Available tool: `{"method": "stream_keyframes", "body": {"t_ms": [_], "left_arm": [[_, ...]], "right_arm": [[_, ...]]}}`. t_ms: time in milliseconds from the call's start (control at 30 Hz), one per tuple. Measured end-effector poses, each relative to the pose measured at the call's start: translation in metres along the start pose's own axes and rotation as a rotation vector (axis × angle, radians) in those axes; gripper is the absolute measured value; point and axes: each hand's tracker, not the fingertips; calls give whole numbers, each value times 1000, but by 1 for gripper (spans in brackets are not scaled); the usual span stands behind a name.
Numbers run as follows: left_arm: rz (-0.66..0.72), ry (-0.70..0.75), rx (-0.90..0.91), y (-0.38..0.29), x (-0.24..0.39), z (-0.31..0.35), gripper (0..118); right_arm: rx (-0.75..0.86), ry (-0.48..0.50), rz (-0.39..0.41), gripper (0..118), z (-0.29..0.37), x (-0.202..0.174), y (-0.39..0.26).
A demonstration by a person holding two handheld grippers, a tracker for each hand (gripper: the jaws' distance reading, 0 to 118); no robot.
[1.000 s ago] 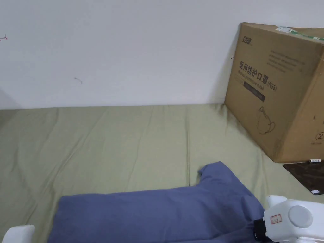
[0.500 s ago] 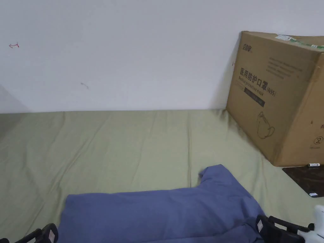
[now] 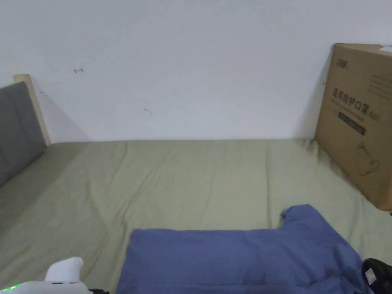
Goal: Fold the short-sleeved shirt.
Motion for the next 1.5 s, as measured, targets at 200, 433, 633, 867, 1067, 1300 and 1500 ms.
{"method": "stream_keyframes", "body": {"t_ms": [200, 433, 633, 867, 1067, 1300, 1500], "left_arm": [[34, 138, -7, -8, -41, -81, 105], [-116, 242, -103, -29, -42, -149, 118], [-143, 327, -59, -30, -14, -129, 99], [-209, 172, 81, -40, 3, -80, 5], [-198, 143, 132, -23, 9, -53, 5], [-205, 173, 113, -14, 4, -61, 5], [-170, 194, 75, -15, -5, -73, 5]], "right_arm": [[-69, 21, -18, 0, -9, 4, -4], [-128, -8, -51, 0, -19, 19, -4], [-128, -67, -122, 0, -21, 43, -9], [-221, -187, -204, 0, -42, 102, -20], [-581, -185, -202, 111, -116, 143, -41], [-779, -277, -251, 115, -185, 172, -80], [-810, -262, -18, 65, -176, 143, -80]]}}
